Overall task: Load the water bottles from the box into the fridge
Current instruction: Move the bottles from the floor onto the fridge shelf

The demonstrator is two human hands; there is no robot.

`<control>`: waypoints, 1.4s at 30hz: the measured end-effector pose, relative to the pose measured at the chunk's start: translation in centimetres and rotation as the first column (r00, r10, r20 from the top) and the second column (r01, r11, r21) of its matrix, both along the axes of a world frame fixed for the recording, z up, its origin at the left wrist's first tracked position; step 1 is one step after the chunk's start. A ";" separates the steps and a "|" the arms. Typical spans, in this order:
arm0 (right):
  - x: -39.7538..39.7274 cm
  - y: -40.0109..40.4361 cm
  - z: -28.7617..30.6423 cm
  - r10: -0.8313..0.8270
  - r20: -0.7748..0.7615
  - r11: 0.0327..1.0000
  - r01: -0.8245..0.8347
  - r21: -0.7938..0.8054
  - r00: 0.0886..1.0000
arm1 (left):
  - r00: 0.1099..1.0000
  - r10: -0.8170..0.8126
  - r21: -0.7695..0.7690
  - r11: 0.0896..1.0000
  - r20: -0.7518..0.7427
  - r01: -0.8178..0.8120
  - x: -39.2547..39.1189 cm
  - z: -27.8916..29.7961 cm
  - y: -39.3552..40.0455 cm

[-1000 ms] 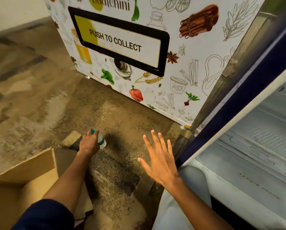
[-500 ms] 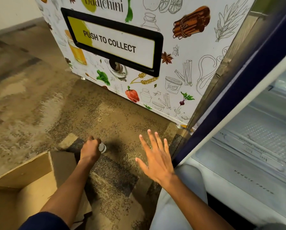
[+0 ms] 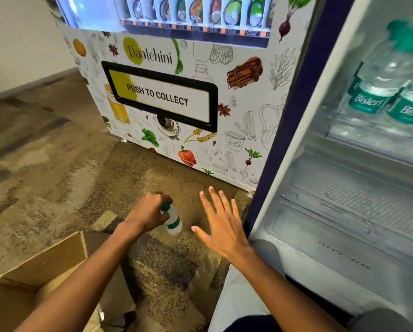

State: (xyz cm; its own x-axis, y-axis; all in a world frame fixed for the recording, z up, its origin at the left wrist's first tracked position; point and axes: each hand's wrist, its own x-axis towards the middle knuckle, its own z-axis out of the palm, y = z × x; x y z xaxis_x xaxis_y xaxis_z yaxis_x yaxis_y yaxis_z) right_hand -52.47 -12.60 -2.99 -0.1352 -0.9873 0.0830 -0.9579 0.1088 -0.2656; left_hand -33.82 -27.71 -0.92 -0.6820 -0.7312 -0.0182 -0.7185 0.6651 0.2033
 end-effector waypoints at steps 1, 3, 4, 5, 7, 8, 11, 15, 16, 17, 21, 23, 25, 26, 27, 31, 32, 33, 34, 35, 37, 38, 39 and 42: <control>-0.1 0.2 0.4 0.009 0.015 1.000 -0.009 -0.018 1.000 | 0.999 -0.033 -0.006 0.999 -0.018 0.033 -0.4 1.2 0.5; -0.5 1.0 1.2 0.031 0.043 0.998 -0.029 -0.058 0.999 | 0.994 -0.093 -0.005 0.996 -0.056 0.092 -1.5 3.8 1.8; -0.8 1.4 1.7 0.044 0.060 0.997 -0.040 -0.068 0.997 | 0.990 -0.120 -0.004 0.993 -0.069 0.120 -2.0 5.2 2.4; -1.1 1.7 2.1 0.055 0.086 0.996 -0.048 -0.077 0.995 | 0.986 -0.148 -0.005 0.989 -0.081 0.148 -2.5 6.5 3.1; -1.6 2.3 2.7 0.072 0.154 0.992 -0.055 -0.110 0.985 | 0.974 -0.200 -0.017 0.980 -0.103 0.199 -3.5 9.0 4.3; -1.9 2.6 3.1 0.083 0.196 0.990 -0.058 -0.129 0.977 | 0.967 -0.226 -0.027 0.974 -0.119 0.225 -4.0 10.1 5.0; -2.9 3.6 4.3 0.108 0.356 0.987 -0.055 -0.154 0.928 | 0.931 -0.318 -0.057 0.948 -0.178 0.313 -5.5 13.2 7.1; -4.1 5.7 5.9 0.103 0.563 0.989 -0.023 -0.148 0.820 | 0.879 -0.423 -0.088 0.906 -0.219 0.414 -7.4 16.2 9.1; -4.4 6.2 6.2 0.103 0.591 0.988 -0.013 -0.155 0.800 | 0.870 -0.435 -0.085 0.900 -0.232 0.427 -7.7 16.7 9.5; -4.8 6.8 6.5 0.102 0.610 0.986 0.003 -0.169 0.786 | 0.860 -0.447 -0.083 0.894 -0.247 0.441 -8.2 17.1 9.9; -6.3 8.9 7.6 0.067 0.668 0.977 0.086 -0.194 0.741 | 0.833 -0.464 -0.046 0.880 -0.300 0.473 -10.3 18.6 11.4; -7.2 9.9 8.4 0.043 0.711 0.971 0.138 -0.196 0.702 | 0.818 -0.474 -0.029 0.870 -0.326 0.493 -11.5 19.4 12.1; -8.3 11.0 9.3 0.025 0.743 0.967 0.173 -0.188 0.668 | 0.796 -0.499 -0.027 0.852 -0.341 0.523 -12.7 20.0 12.8; -8.8 11.4 9.7 0.024 0.760 0.965 0.183 -0.187 0.649 | 0.785 -0.515 -0.026 0.841 -0.345 0.540 -13.3 20.3 13.1; -9.3 11.9 10.1 0.026 0.779 0.962 0.196 -0.190 0.627 | 0.770 -0.534 -0.027 0.827 -0.349 0.561 -13.9 20.7 13.4; -11.1 13.7 11.8 0.053 0.831 0.948 0.233 -0.216 0.554 | 0.690 -0.616 -0.049 0.758 -0.380 0.650 -16.1 22.4 14.6; -11.6 14.4 12.6 0.059 0.836 0.939 0.253 -0.232 0.545 | 0.661 -0.641 -0.057 0.733 -0.391 0.678 -16.8 23.1 15.0; -12.0 15.1 13.4 0.067 0.840 0.929 0.273 -0.249 0.538 | 0.634 -0.662 -0.062 0.710 -0.401 0.702 -17.5 23.8 15.5; -12.4 15.8 14.3 0.071 0.842 0.918 0.295 -0.265 0.534 | 0.607 -0.679 -0.062 0.686 -0.413 0.725 -18.3 24.5 16.0; -12.9 16.4 15.2 0.074 0.844 0.907 0.316 -0.278 0.532 | 0.585 -0.692 -0.055 0.664 -0.423 0.746 -19.2 25.1 16.5; -14.0 17.6 16.9 0.075 0.841 0.882 0.358 -0.306 0.536 | 0.547 -0.715 -0.048 0.625 -0.434 0.779 -20.8 26.3 17.4; -14.6 18.2 17.6 0.072 0.836 0.869 0.376 -0.321 0.544 | 0.532 -0.723 -0.047 0.610 -0.442 0.791 -21.7 26.8 17.8; -15.2 18.9 18.5 0.070 0.833 0.856 0.395 -0.333 0.550 | 0.514 -0.728 -0.044 0.594 -0.454 0.803 -22.5 27.3 18.2; -17.4 20.6 20.9 0.053 0.815 0.814 0.447 -0.370 0.577 | 0.469 -0.730 -0.061 0.569 -0.497 0.820 -25.1 29.0 19.6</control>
